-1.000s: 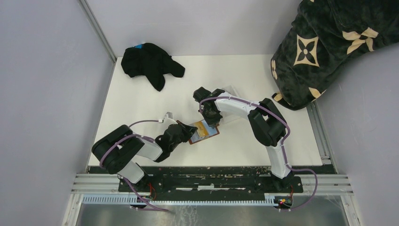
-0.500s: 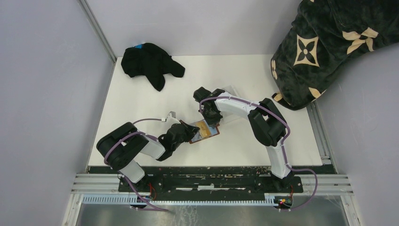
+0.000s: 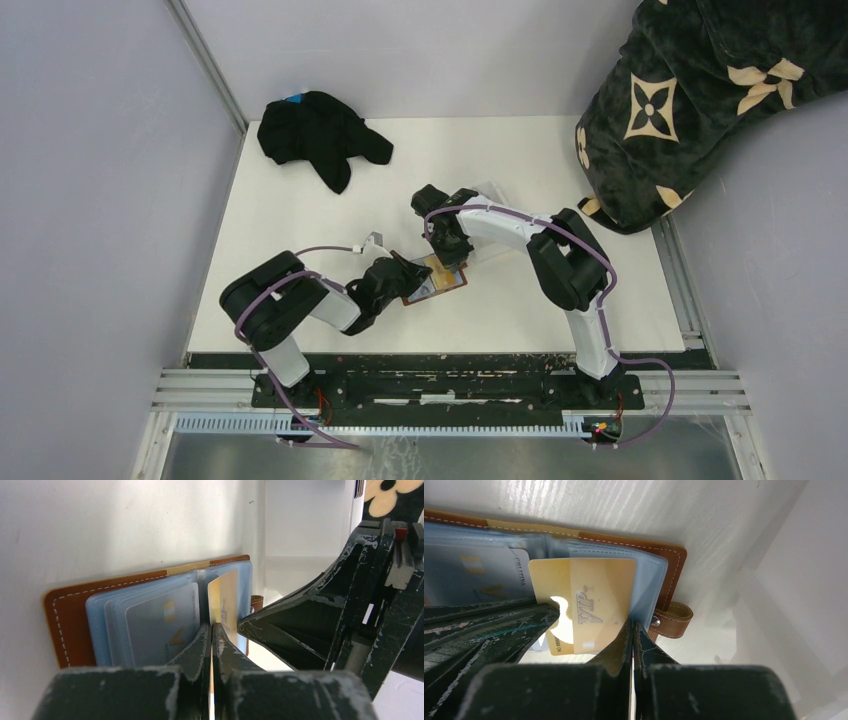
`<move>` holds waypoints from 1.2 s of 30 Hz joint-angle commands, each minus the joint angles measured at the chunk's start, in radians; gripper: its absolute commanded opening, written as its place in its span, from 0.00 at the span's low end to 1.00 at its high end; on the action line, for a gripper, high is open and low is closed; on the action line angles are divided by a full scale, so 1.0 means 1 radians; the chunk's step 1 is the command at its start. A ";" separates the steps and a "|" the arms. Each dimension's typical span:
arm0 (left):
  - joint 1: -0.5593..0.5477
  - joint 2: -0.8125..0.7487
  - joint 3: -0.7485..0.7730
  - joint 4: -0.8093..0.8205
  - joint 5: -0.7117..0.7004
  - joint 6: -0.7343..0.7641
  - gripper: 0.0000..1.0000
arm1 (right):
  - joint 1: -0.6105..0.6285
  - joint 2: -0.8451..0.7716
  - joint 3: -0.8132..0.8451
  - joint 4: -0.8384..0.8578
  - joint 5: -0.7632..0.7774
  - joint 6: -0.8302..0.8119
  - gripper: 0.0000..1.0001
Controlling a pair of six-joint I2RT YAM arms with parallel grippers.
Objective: Put the credit cards into the card holder
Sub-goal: Insert the credit card into the card holder.
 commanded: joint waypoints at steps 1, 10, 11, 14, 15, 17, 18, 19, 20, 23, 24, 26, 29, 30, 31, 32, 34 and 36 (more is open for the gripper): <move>-0.017 0.036 0.047 -0.014 0.038 0.066 0.03 | -0.005 0.009 0.005 -0.007 -0.008 0.009 0.01; -0.018 0.100 0.116 -0.080 0.106 0.083 0.22 | -0.004 -0.015 0.035 -0.023 -0.007 0.008 0.16; -0.019 0.100 0.120 -0.095 0.108 0.086 0.24 | -0.004 -0.020 0.038 -0.024 -0.004 0.007 0.18; -0.019 0.090 0.125 -0.134 0.108 0.103 0.29 | -0.004 -0.042 0.040 -0.025 0.008 0.006 0.25; -0.019 0.084 0.129 -0.154 0.105 0.109 0.31 | -0.004 -0.049 0.040 -0.025 0.011 0.007 0.27; -0.018 0.074 0.136 -0.202 0.102 0.125 0.34 | -0.004 -0.065 0.038 -0.025 0.017 0.010 0.32; -0.018 0.068 0.140 -0.221 0.100 0.132 0.35 | -0.004 -0.074 0.035 -0.024 0.019 0.012 0.33; -0.017 0.065 0.144 -0.235 0.099 0.137 0.36 | -0.004 -0.085 0.032 -0.022 0.021 0.015 0.35; -0.016 0.045 0.142 -0.277 0.091 0.154 0.38 | -0.004 -0.123 0.017 -0.012 0.027 0.032 0.41; -0.012 0.016 0.135 -0.328 0.076 0.175 0.39 | -0.004 -0.162 -0.005 -0.004 0.033 0.052 0.44; -0.011 0.004 0.132 -0.337 0.071 0.179 0.39 | -0.005 -0.179 -0.020 0.003 0.036 0.059 0.45; -0.006 -0.018 0.123 -0.349 0.062 0.185 0.40 | -0.004 -0.209 -0.054 0.016 0.039 0.078 0.48; -0.001 -0.044 0.116 -0.352 0.063 0.201 0.41 | -0.005 -0.250 -0.116 0.041 0.035 0.103 0.49; 0.000 -0.048 0.119 -0.351 0.065 0.210 0.42 | -0.005 -0.264 -0.137 0.051 0.033 0.112 0.50; 0.001 -0.053 0.123 -0.355 0.069 0.220 0.42 | -0.006 -0.271 -0.155 0.059 0.030 0.117 0.50; 0.000 -0.056 0.133 -0.364 0.071 0.228 0.42 | -0.005 -0.276 -0.172 0.065 0.027 0.122 0.50; 0.001 -0.061 0.144 -0.389 0.072 0.242 0.42 | -0.005 -0.285 -0.203 0.076 0.023 0.125 0.50; 0.000 -0.065 0.144 -0.402 0.071 0.245 0.42 | -0.005 -0.292 -0.226 0.090 0.017 0.123 0.50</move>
